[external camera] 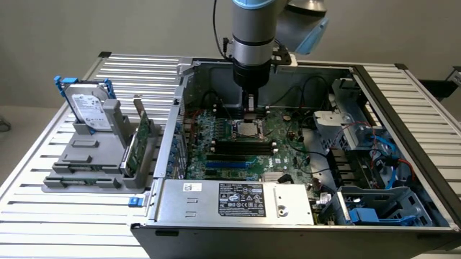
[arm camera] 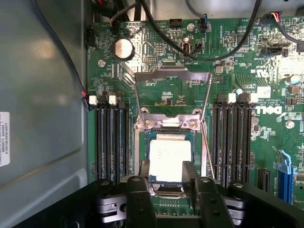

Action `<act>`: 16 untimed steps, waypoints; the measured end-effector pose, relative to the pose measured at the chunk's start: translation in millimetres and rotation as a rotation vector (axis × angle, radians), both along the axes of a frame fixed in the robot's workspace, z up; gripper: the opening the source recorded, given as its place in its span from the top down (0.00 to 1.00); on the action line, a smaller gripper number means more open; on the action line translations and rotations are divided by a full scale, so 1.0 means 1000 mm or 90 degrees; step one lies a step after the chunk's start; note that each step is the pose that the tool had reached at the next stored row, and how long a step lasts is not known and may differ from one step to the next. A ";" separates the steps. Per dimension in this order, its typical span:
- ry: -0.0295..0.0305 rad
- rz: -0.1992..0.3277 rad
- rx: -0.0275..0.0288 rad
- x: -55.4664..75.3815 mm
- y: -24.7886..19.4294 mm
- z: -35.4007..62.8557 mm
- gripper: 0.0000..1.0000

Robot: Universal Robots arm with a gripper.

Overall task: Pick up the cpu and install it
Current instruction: 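Place the cpu into insertion slot, then close the cpu cover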

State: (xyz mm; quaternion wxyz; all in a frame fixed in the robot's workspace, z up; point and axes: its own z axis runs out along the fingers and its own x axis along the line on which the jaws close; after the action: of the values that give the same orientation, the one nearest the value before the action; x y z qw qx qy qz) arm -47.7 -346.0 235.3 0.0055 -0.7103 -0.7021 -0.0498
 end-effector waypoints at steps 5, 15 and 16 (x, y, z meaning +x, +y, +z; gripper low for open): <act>-0.0001 0.000 0.0082 0.005 -0.0021 0.0082 0.82; 0.0000 0.000 0.0280 0.040 -0.0077 0.0176 0.89; 0.0000 0.000 0.0296 0.045 -0.0084 0.0182 0.89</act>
State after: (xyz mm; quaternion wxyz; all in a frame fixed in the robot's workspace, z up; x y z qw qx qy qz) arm -3.1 -354.4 253.5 0.0220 -0.7101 -0.7006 -0.0661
